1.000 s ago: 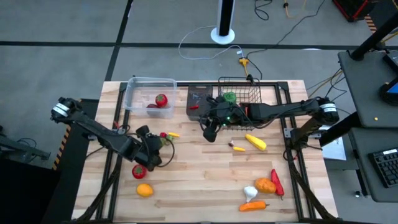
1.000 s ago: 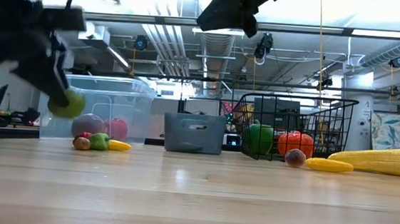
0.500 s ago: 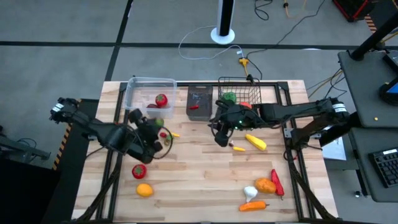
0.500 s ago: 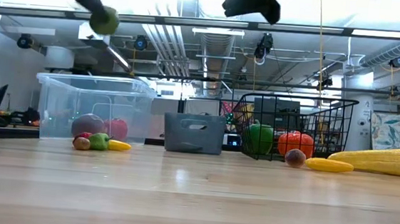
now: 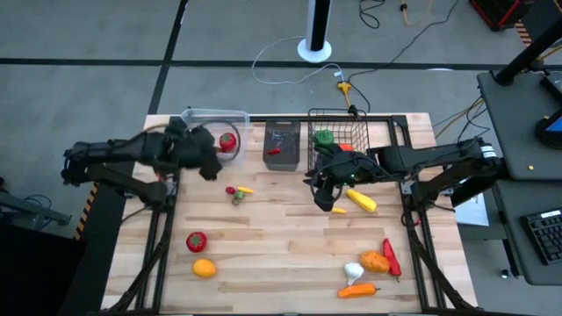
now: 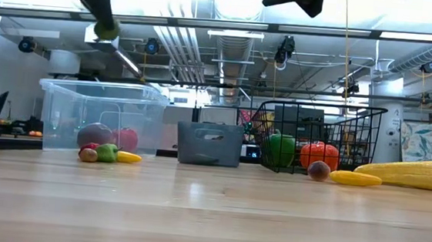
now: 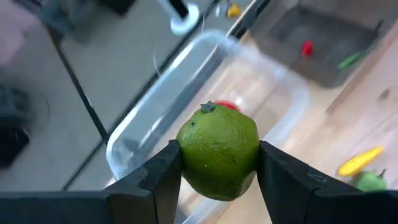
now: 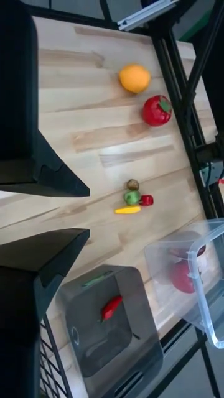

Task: Sort produce into baskets
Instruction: Put the green lime into the transparent bin

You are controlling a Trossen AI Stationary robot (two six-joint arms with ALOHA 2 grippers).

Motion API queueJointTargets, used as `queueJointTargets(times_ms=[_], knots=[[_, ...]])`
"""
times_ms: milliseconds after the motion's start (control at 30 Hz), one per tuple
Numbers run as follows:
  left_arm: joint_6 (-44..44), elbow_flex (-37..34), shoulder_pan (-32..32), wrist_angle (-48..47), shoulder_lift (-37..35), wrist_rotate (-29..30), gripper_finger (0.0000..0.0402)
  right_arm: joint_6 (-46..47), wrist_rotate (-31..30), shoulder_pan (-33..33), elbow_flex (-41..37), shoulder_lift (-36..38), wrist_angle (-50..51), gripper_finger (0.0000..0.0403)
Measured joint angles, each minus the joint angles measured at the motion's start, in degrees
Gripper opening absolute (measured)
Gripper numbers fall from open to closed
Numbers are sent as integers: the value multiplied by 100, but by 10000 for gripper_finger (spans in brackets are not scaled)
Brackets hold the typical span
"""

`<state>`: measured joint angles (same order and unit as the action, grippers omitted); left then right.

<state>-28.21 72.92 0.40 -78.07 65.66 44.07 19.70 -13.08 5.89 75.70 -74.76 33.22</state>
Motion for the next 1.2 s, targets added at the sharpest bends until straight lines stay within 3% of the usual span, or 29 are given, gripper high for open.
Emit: queueJointTargets(times_ms=[300,400,667,1200], knots=[[1572,-383,2499,711,5,-2258,167,-11,-2,0,0,-117,17,82],[1897,-399,3204,797,216,-2746,167,-13,-2,0,0,-154,19,82],[2599,-319,4308,922,901,-2861,167,-15,-7,0,2,-197,58,82],[2796,-319,4436,1255,1687,-2807,167,-17,-8,0,2,-190,63,82]])
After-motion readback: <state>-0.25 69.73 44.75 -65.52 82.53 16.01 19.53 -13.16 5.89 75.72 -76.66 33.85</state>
